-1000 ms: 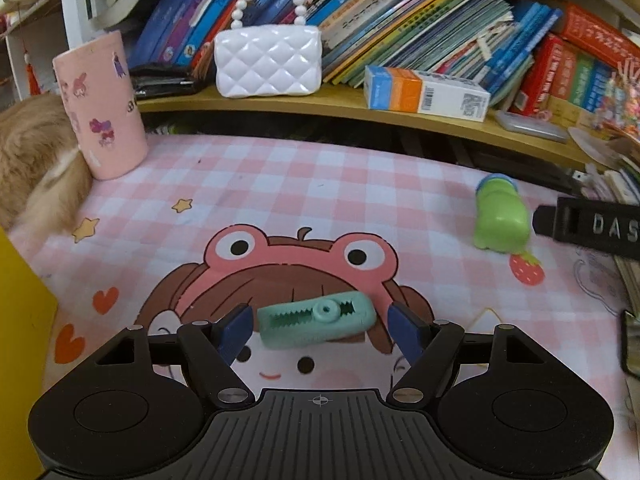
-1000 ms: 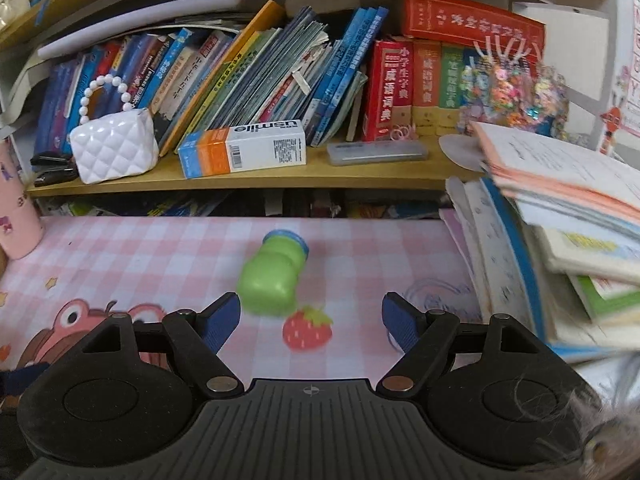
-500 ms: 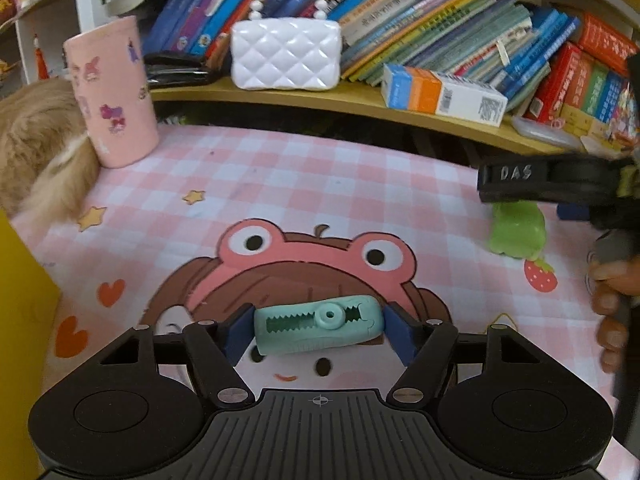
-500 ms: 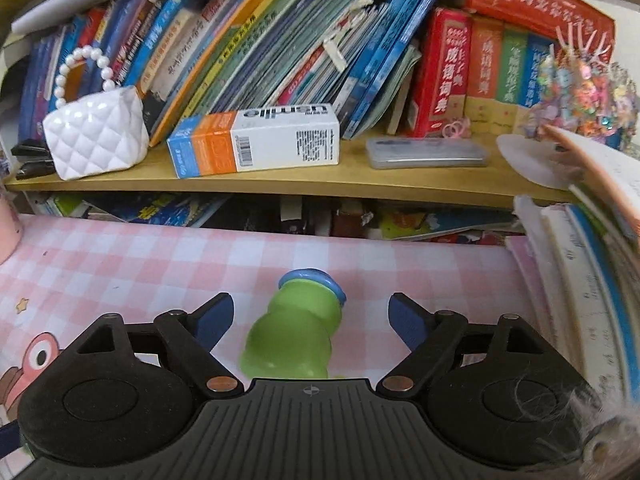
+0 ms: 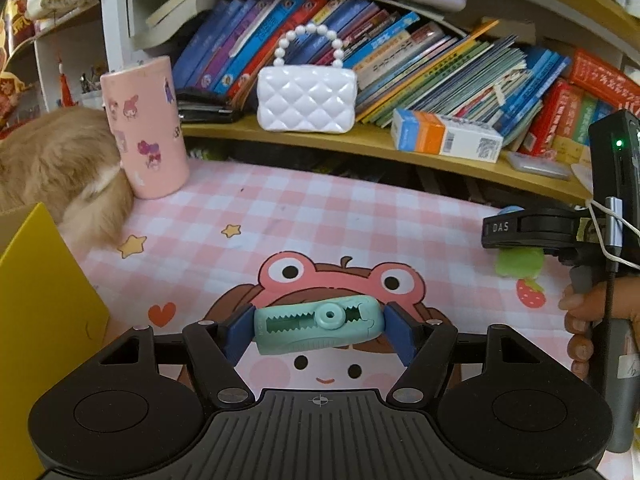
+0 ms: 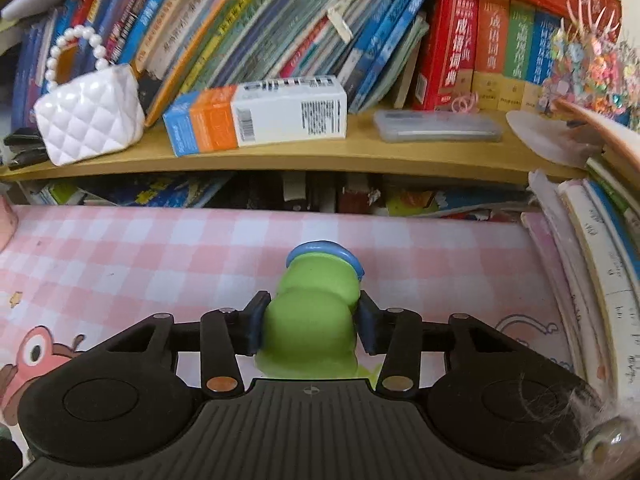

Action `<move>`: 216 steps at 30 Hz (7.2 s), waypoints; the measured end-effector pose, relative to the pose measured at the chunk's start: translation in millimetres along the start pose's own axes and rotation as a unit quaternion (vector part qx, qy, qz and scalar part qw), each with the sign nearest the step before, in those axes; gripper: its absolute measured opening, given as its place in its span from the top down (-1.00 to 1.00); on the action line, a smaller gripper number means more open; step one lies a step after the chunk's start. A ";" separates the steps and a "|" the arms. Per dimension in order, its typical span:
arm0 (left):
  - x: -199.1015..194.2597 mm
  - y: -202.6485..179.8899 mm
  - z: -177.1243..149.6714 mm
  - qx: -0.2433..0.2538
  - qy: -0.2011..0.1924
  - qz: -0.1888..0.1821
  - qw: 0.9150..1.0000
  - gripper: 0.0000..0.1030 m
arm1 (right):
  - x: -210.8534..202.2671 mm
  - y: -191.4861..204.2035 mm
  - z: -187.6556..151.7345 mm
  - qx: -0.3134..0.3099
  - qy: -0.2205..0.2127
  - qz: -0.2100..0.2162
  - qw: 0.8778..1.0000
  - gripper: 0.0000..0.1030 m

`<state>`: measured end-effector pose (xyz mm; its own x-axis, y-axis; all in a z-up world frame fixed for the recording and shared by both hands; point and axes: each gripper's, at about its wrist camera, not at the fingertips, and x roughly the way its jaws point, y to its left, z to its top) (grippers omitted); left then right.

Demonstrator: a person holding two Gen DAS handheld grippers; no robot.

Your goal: Organize objects

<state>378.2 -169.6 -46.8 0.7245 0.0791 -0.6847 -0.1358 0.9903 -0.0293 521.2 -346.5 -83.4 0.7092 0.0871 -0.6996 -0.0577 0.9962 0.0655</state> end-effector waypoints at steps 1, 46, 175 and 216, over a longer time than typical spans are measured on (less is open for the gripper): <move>-3.4 0.9 -0.4 -0.001 -0.001 -0.003 1.000 -0.36 | -6.8 0.6 -0.9 0.001 -0.004 0.005 1.000 0.20; -203.2 151.1 -130.5 -0.004 -0.017 -0.067 0.998 -0.36 | -286.5 126.4 -211.7 0.008 0.023 0.076 0.997 0.20; -188.4 270.0 -80.2 0.009 -0.089 0.062 0.994 -0.73 | -258.2 333.7 -122.6 -0.212 -0.106 0.165 0.957 -0.35; -274.7 240.3 -185.3 0.061 -0.055 -0.015 0.996 -0.84 | -387.7 231.6 -302.2 0.020 -0.076 -0.087 0.993 -0.74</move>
<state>21.3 25.5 -0.7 0.7982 0.0542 -0.5999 -0.0342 0.9984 0.0447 20.6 -147.7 -12.0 0.8043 -0.0922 -0.5871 0.1010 0.9947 -0.0178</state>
